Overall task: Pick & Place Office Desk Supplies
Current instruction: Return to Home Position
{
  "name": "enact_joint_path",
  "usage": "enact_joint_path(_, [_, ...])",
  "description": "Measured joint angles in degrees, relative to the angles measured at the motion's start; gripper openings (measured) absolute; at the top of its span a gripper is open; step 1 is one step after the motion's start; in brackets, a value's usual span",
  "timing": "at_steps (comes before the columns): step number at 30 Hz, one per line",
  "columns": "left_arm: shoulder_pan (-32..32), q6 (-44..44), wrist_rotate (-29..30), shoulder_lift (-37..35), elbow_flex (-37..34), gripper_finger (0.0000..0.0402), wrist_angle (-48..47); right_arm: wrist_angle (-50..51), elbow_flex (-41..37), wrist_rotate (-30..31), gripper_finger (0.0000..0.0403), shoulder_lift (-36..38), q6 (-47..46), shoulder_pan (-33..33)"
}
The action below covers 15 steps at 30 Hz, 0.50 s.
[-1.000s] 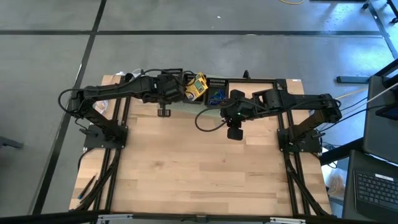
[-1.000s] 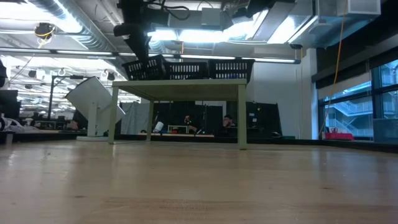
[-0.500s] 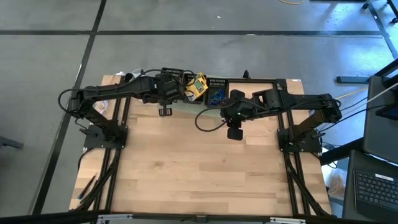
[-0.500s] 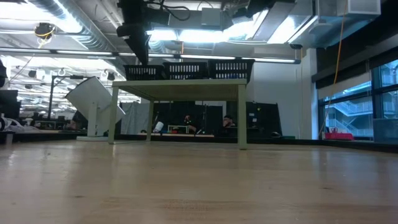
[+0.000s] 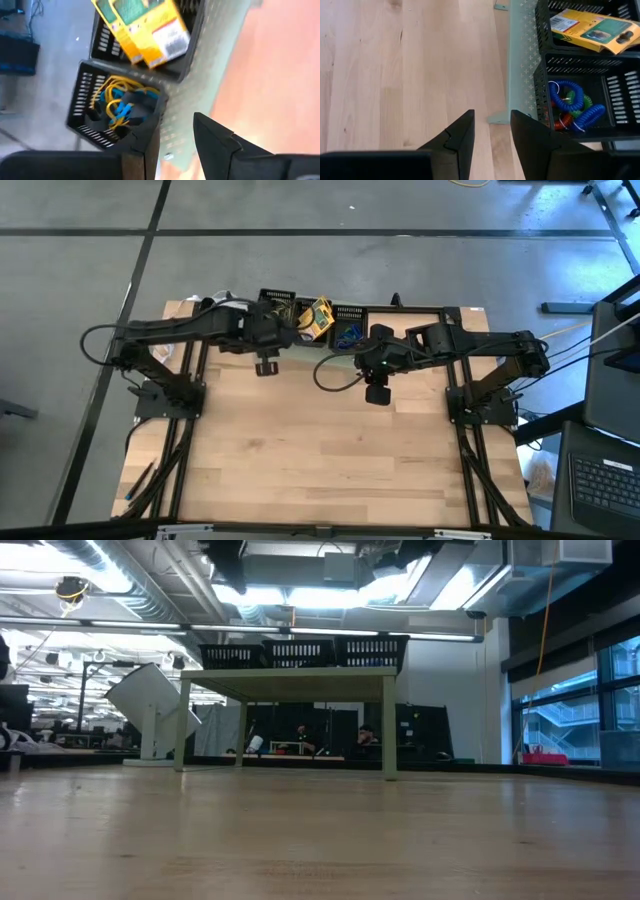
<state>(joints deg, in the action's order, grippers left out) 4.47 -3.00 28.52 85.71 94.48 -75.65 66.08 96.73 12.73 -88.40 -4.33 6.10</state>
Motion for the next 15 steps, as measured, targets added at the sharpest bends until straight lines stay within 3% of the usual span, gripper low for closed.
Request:
enact_joint_path(8, [-5.69,14.43,-7.26,-0.02,2.25,0.0111,0.86,0.61,0.00,6.33,0.0131,0.00,-7.17,0.00])
enact_joint_path(15, [-8.73,24.01,-13.46,0.00,2.06,0.0111,0.78,0.50,0.00,3.59,0.0131,0.00,-12.95,0.01])
